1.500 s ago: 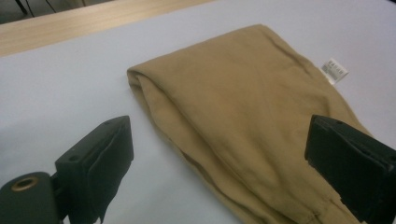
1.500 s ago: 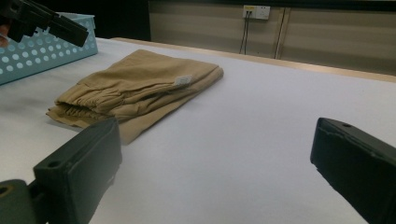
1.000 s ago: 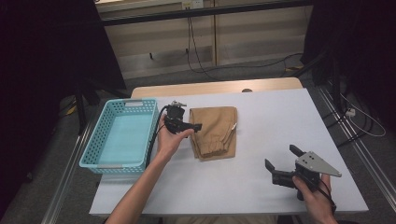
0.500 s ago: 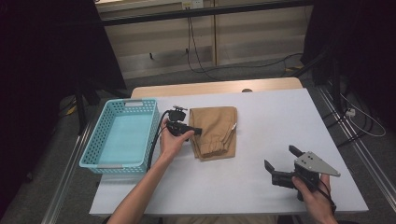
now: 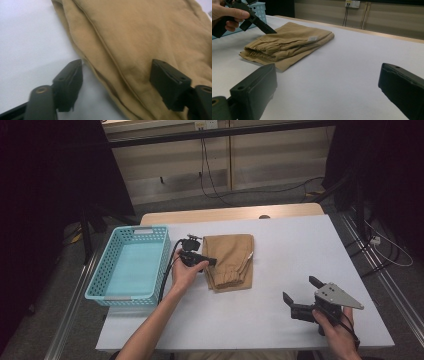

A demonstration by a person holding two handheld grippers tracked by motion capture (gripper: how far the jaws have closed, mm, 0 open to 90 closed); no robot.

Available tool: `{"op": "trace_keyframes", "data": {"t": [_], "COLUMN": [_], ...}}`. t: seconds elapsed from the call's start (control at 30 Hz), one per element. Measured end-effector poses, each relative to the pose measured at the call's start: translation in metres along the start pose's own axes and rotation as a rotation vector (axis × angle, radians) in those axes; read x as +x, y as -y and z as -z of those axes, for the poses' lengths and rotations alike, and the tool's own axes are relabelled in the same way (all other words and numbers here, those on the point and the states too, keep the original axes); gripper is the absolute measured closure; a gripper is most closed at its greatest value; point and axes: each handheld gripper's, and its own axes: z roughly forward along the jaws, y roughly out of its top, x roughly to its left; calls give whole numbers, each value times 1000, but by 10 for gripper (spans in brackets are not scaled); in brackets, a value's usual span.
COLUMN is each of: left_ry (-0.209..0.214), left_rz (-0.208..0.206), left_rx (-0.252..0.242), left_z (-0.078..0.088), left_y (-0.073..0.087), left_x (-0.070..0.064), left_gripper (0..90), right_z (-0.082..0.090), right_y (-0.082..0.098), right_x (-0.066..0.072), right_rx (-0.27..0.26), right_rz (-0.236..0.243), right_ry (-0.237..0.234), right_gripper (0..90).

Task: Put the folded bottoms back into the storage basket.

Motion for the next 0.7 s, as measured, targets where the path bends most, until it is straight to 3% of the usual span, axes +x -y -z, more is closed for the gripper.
{"op": "trace_keyframes", "data": {"t": [0.07,0.23,0.3,0.33,0.53,0.57,0.6,0.63,0.7], "left_ry": [14,-18,22,17,-3,9,52,59,29], "left_rz": [32,26,39,41,33,39,52,51,48], "left_rx": [-8,-12,-16,-18,-16,-14,-4,-5,-2], "left_z": [0,0,-1,-1,-1,-1,-2,-3,-4], "left_y": [1,1,2,3,3,3,3,4,3], "left_x": [0,-2,-1,-1,-4,-3,-3,-4,-8], "left_gripper": [365,409,509,539,565,571,621,708,700], "right_z": [0,0,0,0,-1,-1,-1,-1,-1], "right_y": [0,0,0,0,0,0,0,0,-1], "right_x": [0,0,0,0,1,1,2,2,3], "right_rx": [-1,-4,-1,-1,-4,-4,-2,-1,-4], "right_rz": [0,-1,0,-1,8,7,9,12,16], "right_ry": [0,2,1,1,3,3,2,0,3], "right_gripper": [17,16,16,16,16,16,16,16,17]}}
